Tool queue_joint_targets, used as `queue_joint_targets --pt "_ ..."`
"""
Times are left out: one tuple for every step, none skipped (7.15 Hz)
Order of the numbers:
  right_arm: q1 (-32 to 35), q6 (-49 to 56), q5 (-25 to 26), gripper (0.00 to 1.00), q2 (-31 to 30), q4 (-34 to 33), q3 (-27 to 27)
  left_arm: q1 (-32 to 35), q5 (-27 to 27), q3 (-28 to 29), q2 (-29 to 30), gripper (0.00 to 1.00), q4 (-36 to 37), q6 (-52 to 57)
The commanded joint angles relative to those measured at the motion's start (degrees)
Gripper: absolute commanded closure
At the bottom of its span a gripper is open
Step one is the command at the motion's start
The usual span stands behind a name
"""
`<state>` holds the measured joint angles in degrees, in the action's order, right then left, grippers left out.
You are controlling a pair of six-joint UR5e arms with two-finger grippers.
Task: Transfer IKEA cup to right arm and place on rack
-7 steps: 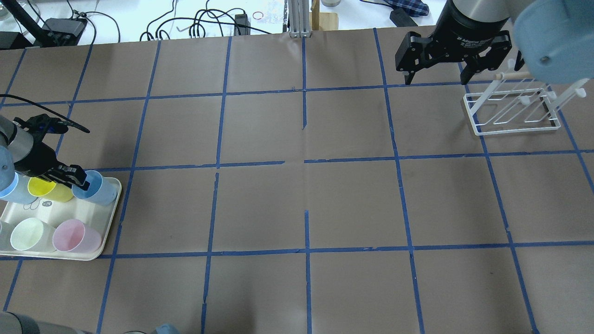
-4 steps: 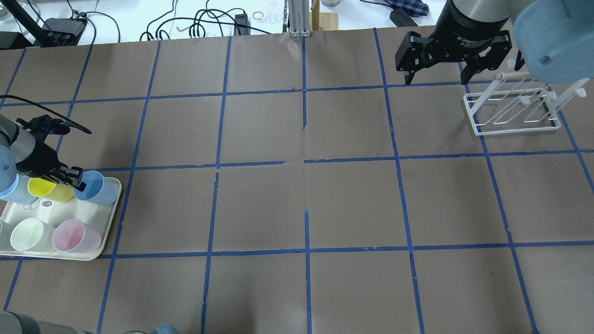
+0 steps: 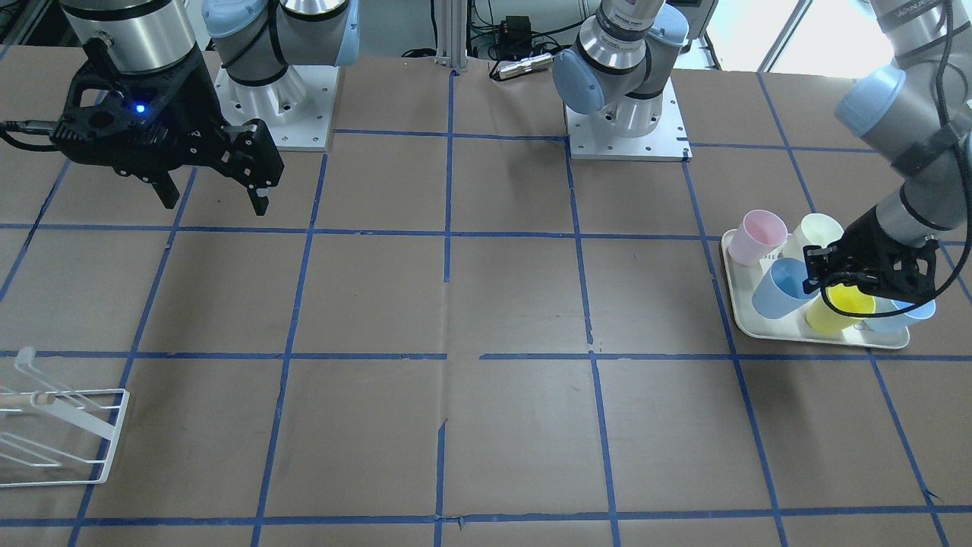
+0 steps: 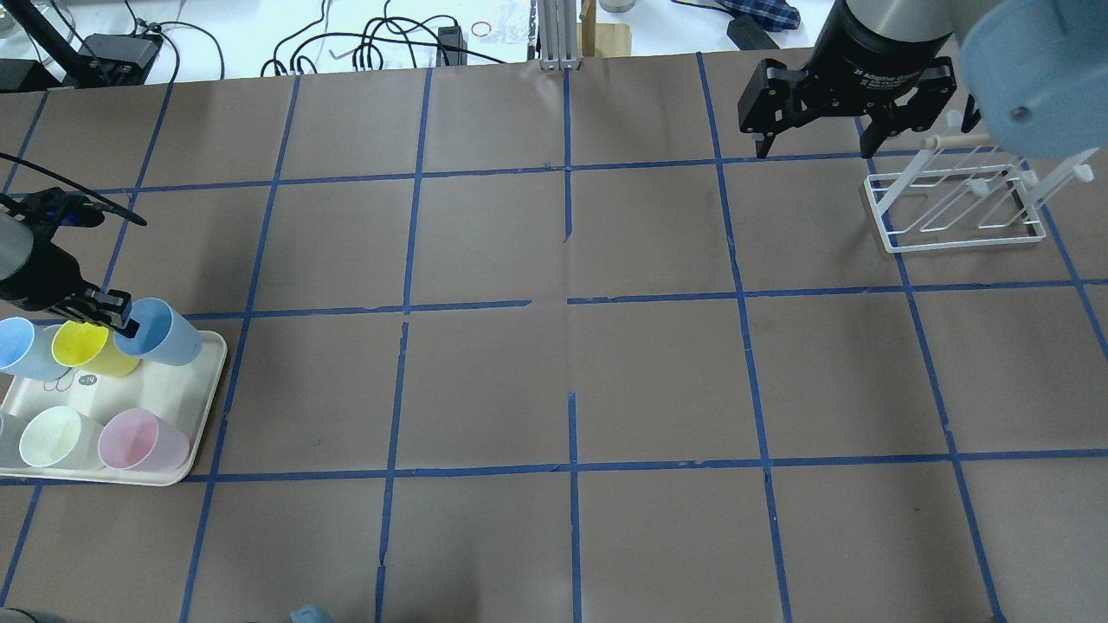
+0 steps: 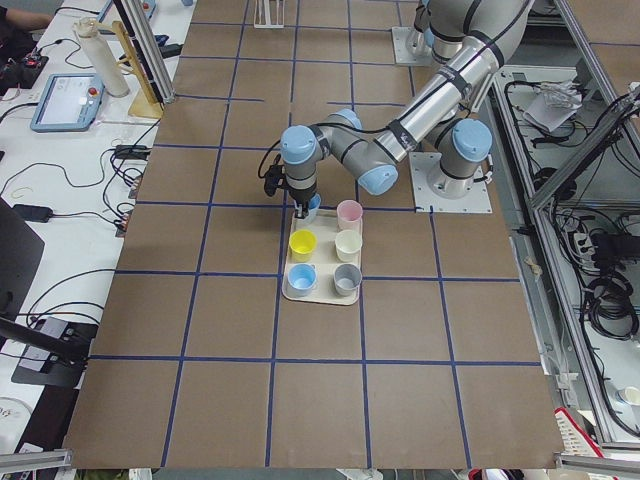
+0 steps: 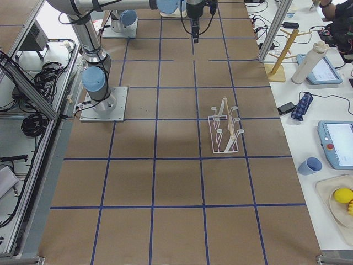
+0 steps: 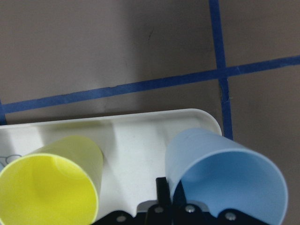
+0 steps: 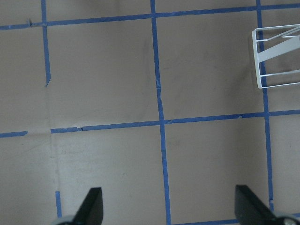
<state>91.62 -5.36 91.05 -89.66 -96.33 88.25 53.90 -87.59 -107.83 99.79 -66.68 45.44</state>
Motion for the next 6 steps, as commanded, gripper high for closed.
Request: queue_joint_targets --pt "-0.2 0.0 0.0 0.00 -0.1 0.0 0.1 4.9 6.7 2.7 -3.9 1.00 -10.7 -0.2" --pt "-0.3 0.2 0.0 0.00 -0.1 0.0 0.0 7.9 10.4 2.7 -6.2 1.00 -16.0 -0.3" --pt "-0.4 0.8 -0.1 0.00 0.0 0.0 -0.2 9.0 21.0 2.6 -7.7 1.00 -23.0 -1.0" --pt "-0.5 1.6 -0.2 0.00 0.0 0.0 -0.5 10.7 30.2 1.9 -8.7 1.00 -27.7 -1.3" --pt "-1.3 1.6 -1.7 0.00 0.0 2.7 -1.3 12.4 34.5 2.0 -9.3 1.00 -30.2 -1.5" --pt "-3.4 1.8 -3.6 0.00 0.0 7.7 -3.5 13.1 43.9 1.5 -9.9 1.00 -36.3 -1.2"
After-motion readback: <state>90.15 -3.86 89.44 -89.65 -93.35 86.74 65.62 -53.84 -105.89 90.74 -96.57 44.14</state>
